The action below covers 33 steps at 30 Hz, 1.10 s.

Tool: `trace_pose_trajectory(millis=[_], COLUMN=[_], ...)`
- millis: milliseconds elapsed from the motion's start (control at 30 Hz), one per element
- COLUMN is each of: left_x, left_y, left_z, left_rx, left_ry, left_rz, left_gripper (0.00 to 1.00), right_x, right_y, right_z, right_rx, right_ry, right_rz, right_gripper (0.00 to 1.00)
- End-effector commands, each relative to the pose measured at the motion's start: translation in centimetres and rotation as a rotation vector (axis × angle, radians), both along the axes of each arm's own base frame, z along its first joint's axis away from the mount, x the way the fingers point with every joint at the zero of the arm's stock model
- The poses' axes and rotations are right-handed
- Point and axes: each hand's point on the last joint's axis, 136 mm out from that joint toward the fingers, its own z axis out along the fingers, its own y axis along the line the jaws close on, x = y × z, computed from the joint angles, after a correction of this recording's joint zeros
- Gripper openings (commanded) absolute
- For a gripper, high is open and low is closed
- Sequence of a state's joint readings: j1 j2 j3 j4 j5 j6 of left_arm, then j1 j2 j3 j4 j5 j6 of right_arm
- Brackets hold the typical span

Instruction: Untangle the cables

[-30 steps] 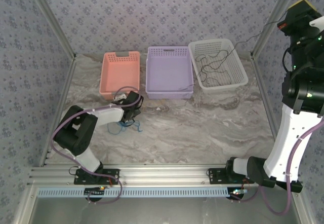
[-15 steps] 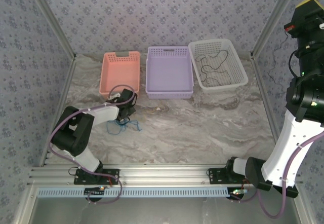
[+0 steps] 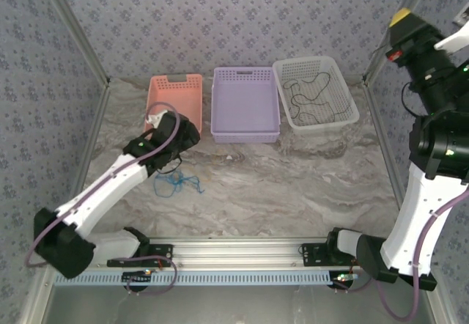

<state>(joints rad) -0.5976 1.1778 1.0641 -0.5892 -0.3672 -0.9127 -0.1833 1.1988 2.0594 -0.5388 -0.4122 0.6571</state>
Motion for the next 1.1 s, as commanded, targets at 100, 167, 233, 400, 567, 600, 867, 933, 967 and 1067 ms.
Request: trace_pose_trajectory(millis=[100, 167, 233, 400, 567, 600, 867, 933, 967, 1067], left_x=[-2.2, -2.5, -2.9, -4.1, -3.8, -3.4, 0.1, 1.0, 1.3, 1.9], left_y=[-1.9, -3.6, -5.1, -8.0, -11.2, -12.4, -19.1, -20.4, -20.7, -20.7], left_z=[1.2, 0.4, -1.2, -5.9, -8.6, -8.6, -11.3, -12.4, -12.8, -14.5], left_rx=[-0.028, -0.044, -0.052, -0.027, -0.018, -0.019, 0.206, 0.214, 0.218, 0.242], left_ry=[0.014, 0.037, 0.075, 0.181, 0.213, 0.202, 0.203, 0.212, 0.212, 0.244], left_rz=[-0.128, -0.17, -0.194, -0.194, -0.214, -0.233, -0.34, -0.341, -0.336, -0.286], left_gripper=[0.77, 0.75, 0.71, 0.64, 0.67, 0.68, 0.66, 0.64, 0.62, 0.57], right_x=[1.1, 1.8, 2.8, 3.2, 2.9, 2.9, 2.2, 2.1, 2.0, 1.7], right_y=[1.4, 1.3, 1.3, 0.9, 0.7, 0.7, 0.6, 0.6, 0.7, 0.7], right_z=[-8.5, -13.0, -18.8, -29.9, -32.8, -33.0, -33.6, -33.5, -33.3, -33.0], right_rx=[0.029, 0.028, 0.049, 0.011, -0.038, -0.048, -0.077, -0.078, -0.08, -0.082], right_ry=[0.19, 0.286, 0.42, 0.639, 0.702, 0.705, 0.722, 0.713, 0.707, 0.694], right_rz=[0.075, 0.069, 0.077, 0.045, 0.025, 0.024, 0.005, 0.007, 0.01, 0.007], right_gripper=[0.0, 0.0, 0.0, 0.0, 0.0, 0.0, 0.0, 0.0, 0.0, 0.0])
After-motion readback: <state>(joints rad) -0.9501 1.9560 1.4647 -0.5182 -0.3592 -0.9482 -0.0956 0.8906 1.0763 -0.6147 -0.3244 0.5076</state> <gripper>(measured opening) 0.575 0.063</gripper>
